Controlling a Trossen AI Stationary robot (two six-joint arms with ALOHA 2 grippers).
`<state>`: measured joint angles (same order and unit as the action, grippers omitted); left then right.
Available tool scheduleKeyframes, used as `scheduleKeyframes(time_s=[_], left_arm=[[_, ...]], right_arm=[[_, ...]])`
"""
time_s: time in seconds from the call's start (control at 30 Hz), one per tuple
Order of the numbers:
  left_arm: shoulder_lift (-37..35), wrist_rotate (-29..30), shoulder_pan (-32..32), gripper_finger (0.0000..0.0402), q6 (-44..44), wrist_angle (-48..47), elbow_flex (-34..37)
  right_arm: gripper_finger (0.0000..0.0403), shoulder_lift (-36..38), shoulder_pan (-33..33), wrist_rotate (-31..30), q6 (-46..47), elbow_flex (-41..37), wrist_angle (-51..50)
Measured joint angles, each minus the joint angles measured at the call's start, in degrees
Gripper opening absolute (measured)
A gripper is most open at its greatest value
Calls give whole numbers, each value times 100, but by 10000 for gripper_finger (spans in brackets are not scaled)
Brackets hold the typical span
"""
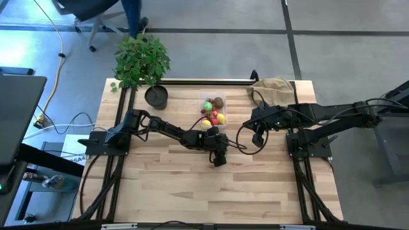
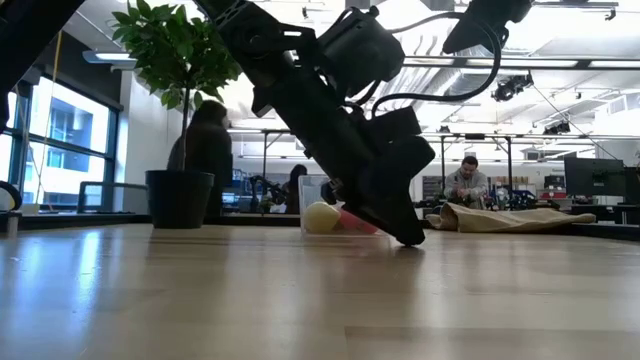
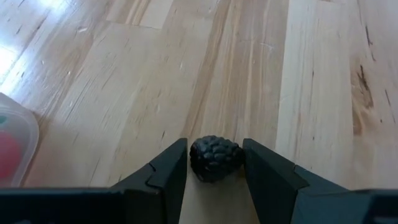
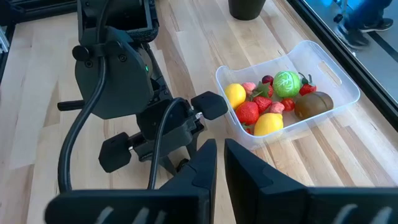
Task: Pick and placing Produce into tupperware
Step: Put the blackberry into the transparent bin
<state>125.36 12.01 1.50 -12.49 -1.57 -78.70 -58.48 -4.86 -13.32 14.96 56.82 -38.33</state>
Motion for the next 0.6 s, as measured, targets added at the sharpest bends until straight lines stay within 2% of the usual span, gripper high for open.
scheduleKeyframes(time_s=[0.27, 0.6], left_arm=[[0, 0, 0, 142, 0, -12, 0], [0, 0, 0, 107, -2, 6, 0]], right_arm=[[24, -2, -2, 2, 0, 2, -2], [24, -1, 0, 2, -1, 1, 0]])
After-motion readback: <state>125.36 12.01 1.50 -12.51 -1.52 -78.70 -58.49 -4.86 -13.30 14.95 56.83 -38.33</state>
